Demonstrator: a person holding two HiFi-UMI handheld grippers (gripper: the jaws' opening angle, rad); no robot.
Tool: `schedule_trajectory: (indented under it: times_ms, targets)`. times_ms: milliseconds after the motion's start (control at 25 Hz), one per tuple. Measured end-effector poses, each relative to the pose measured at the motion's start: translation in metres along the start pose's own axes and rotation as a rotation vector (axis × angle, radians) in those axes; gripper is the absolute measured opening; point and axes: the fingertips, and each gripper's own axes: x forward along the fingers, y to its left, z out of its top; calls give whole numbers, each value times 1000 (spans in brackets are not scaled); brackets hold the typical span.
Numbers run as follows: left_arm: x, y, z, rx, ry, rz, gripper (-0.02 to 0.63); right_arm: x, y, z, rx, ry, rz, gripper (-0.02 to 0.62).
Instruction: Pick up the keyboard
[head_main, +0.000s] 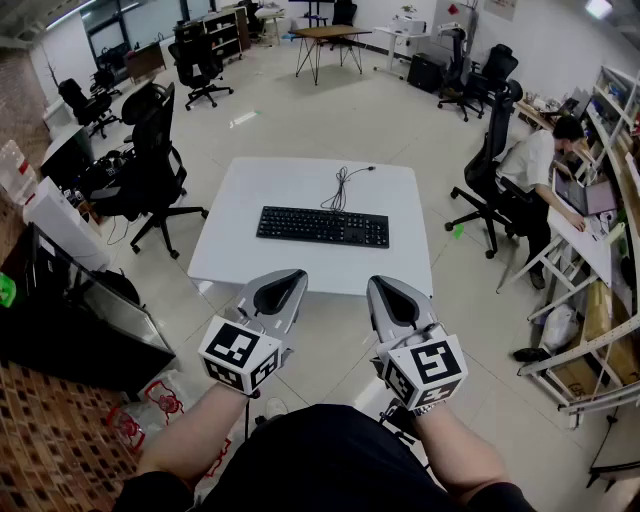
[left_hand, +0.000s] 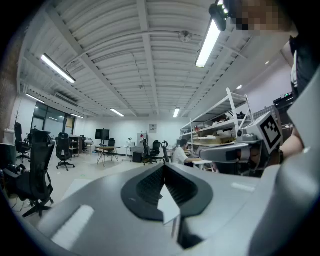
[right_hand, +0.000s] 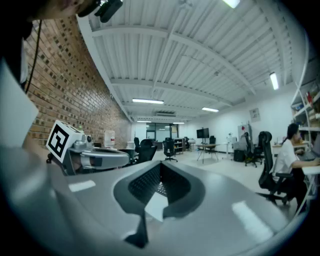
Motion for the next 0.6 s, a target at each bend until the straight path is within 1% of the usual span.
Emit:
schedule_trajectory:
  times_ms: [120,280,440,600]
  targets:
    - [7,-1,-7,-38,14,-2,5,-1,-5,0,4,-3,3,3]
    - [18,12,-23,-121,62,3,5,0,-10,-3,9,8,9,3]
    - [31,39,-42,-208,112,8,9,9,-20,-9,21,22,2,3]
    - [48,83,-65,-308,151,37,39,25,-33,-16,33,42,-16,3]
